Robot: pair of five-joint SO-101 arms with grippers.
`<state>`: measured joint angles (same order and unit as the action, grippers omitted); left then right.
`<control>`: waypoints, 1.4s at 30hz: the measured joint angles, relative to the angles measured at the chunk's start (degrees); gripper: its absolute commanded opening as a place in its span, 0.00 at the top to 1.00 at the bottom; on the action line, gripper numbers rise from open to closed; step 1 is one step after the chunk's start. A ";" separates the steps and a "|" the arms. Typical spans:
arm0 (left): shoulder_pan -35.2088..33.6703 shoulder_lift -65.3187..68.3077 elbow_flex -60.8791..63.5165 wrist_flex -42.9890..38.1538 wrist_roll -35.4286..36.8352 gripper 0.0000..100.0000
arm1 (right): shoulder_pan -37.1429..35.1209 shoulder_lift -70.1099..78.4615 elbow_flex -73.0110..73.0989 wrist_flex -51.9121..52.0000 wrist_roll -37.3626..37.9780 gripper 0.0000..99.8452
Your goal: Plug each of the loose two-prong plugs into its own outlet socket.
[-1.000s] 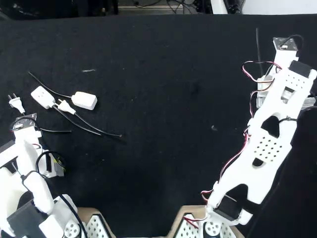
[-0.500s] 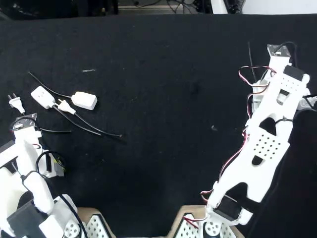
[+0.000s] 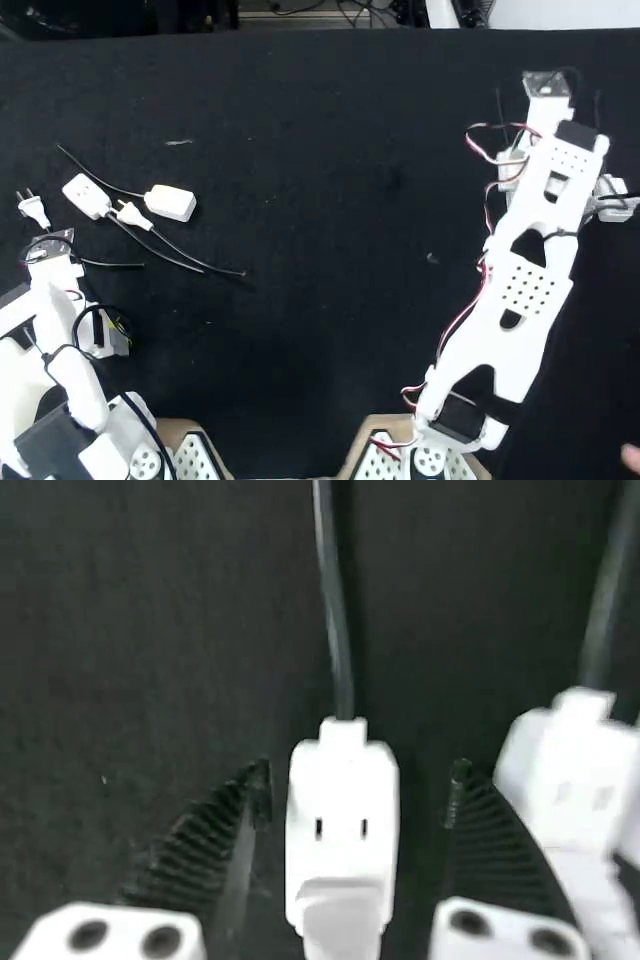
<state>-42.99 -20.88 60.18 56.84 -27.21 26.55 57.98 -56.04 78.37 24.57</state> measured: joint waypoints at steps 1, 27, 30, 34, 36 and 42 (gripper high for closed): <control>0.00 0.00 0.00 0.00 0.00 0.79 | -0.09 0.09 -1.58 0.00 -0.09 0.75; 0.00 0.00 0.00 0.00 0.00 0.79 | -11.08 0.09 -36.66 21.01 -9.58 0.99; 0.00 0.00 0.00 0.00 0.00 0.79 | -12.75 0.09 -36.66 21.01 -14.59 0.99; 0.00 0.00 0.00 0.00 0.00 0.79 | -15.65 -0.35 -33.67 21.01 -16.62 0.99; 0.00 0.00 0.00 0.00 0.00 0.79 | -16.62 -2.37 -27.69 21.01 -16.79 0.99; 0.00 0.00 0.00 0.00 0.00 0.79 | -19.08 -12.66 -8.26 21.10 -17.05 0.99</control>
<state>-42.99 -20.88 60.18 56.84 -27.21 7.47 45.32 -64.31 99.47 7.52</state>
